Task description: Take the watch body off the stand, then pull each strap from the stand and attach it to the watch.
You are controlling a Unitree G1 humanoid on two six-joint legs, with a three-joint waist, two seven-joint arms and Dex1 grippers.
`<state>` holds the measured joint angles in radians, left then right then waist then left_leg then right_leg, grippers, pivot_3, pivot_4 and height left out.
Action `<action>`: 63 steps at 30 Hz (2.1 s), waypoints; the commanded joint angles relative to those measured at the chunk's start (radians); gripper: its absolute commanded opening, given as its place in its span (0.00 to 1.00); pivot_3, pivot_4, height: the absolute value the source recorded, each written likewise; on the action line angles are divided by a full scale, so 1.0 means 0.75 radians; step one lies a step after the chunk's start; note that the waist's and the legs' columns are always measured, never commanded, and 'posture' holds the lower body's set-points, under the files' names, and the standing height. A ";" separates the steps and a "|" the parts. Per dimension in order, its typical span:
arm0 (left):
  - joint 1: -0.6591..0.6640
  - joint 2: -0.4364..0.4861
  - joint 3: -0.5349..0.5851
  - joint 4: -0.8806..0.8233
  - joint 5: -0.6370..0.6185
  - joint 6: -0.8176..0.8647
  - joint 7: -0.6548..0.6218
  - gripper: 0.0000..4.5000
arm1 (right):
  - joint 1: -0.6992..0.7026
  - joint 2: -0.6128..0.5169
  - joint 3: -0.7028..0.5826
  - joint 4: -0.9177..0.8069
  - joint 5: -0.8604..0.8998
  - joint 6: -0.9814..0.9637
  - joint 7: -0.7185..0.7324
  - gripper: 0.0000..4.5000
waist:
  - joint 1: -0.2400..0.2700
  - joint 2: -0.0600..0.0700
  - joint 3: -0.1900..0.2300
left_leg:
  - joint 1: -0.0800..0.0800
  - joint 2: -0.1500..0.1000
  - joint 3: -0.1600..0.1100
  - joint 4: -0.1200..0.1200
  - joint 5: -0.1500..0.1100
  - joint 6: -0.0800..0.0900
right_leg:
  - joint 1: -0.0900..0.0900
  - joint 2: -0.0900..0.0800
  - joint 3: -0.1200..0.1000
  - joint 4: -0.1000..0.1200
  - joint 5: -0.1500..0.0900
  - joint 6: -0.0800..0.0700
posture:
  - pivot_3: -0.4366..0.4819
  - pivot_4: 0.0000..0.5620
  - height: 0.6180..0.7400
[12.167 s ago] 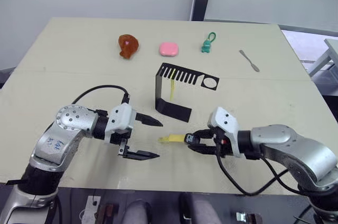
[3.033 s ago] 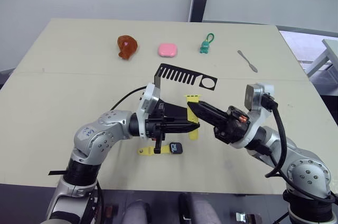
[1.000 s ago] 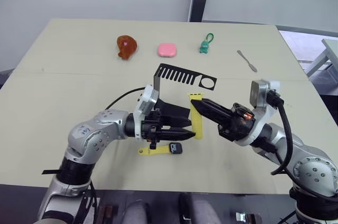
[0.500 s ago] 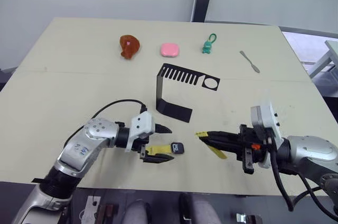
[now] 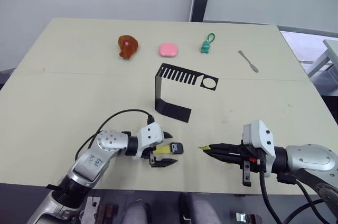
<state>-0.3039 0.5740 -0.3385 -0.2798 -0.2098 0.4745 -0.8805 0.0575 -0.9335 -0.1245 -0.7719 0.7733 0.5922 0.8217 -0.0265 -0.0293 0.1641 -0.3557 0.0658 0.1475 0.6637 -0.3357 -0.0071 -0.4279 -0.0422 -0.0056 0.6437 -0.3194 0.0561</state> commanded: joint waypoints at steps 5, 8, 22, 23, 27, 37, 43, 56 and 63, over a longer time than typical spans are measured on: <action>-0.009 -0.037 -0.007 -0.019 0.021 0.031 0.029 0.98 | 0.018 0.013 -0.011 -0.011 -0.020 -0.026 0.025 0.00 | 0.001 0.000 0.000 | 0.000 0.000 0.000 0.000 0.000 0.000 | 0.000 0.000 0.000 0.000 0.000 0.000 | 0.48 0.27 1.00; -0.016 -0.045 -0.015 -0.004 0.039 0.041 0.035 0.98 | 0.025 0.021 -0.007 -0.006 -0.033 -0.033 0.026 0.00 | 0.001 0.000 0.000 | 0.000 0.000 0.000 0.000 0.000 0.000 | 0.000 0.000 0.000 0.000 0.000 0.000 | 0.48 0.27 1.00; -0.027 -0.077 -0.035 0.021 0.050 0.077 0.031 0.70 | 0.034 0.045 -0.003 -0.001 -0.042 -0.033 0.031 0.00 | 0.002 0.000 0.000 | 0.001 -0.001 0.000 0.001 0.000 0.000 | 0.001 0.000 0.000 0.001 0.000 0.000 | 0.48 0.27 1.00; -0.026 -0.079 -0.036 0.019 0.051 0.080 0.033 0.70 | 0.033 0.046 -0.003 -0.002 -0.040 -0.031 0.031 0.00 | 0.002 0.000 0.000 | 0.001 -0.001 0.000 0.001 0.000 0.000 | 0.001 0.000 0.000 0.001 0.000 0.000 | 0.48 0.27 1.00; -0.023 -0.081 -0.033 0.014 0.051 0.097 0.041 0.70 | 0.031 0.047 -0.003 -0.001 -0.040 -0.031 0.031 0.00 | 0.002 0.000 0.000 | 0.001 -0.001 0.000 0.001 0.000 0.000 | 0.001 0.000 0.000 0.001 0.000 0.000 | 0.48 0.27 1.00; -0.091 -0.077 0.017 0.037 -0.050 0.233 -0.025 0.35 | 0.012 0.051 0.000 0.009 -0.133 -0.105 0.032 0.00 | 0.001 0.000 -0.001 | 0.001 -0.001 0.000 0.002 0.000 0.000 | 0.001 0.000 0.000 0.002 0.000 0.000 | 0.48 0.27 1.00; -0.205 -0.128 0.176 0.036 -0.385 0.724 -0.074 0.35 | 0.000 0.052 0.030 0.005 -0.290 -0.252 0.044 0.00 | 0.001 -0.001 -0.001 | 0.001 -0.001 0.000 0.003 0.000 0.000 | 0.001 0.001 0.000 0.003 0.000 0.000 | 0.48 0.27 1.00; -0.395 -0.219 0.428 0.230 -0.775 1.311 -0.003 0.35 | -0.025 0.081 0.235 0.044 -0.836 -0.637 0.002 0.00 | 0.000 -0.001 0.000 | 0.002 -0.001 0.000 0.005 0.001 -0.002 | 0.001 0.002 -0.001 0.005 0.000 0.000 | 0.48 0.27 1.00; -0.405 -0.257 0.459 0.255 -0.809 1.338 0.047 0.35 | -0.037 0.137 0.244 0.095 -0.922 -0.666 -0.026 0.00 | 0.000 0.000 -0.001 | 0.002 -0.001 0.000 0.006 0.001 -0.002 | 0.001 0.001 0.000 0.006 0.000 0.000 | 0.48 0.27 1.00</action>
<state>-0.5892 0.3901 -0.0134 -0.0687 -0.7864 1.4756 -0.8455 0.0362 -0.8419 0.0669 -0.6936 0.0914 0.1099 0.8229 -0.0264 -0.0297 0.1637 -0.3545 0.0651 0.1477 0.6681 -0.3351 -0.0086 -0.4273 -0.0410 -0.0060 0.6484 -0.3196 0.0560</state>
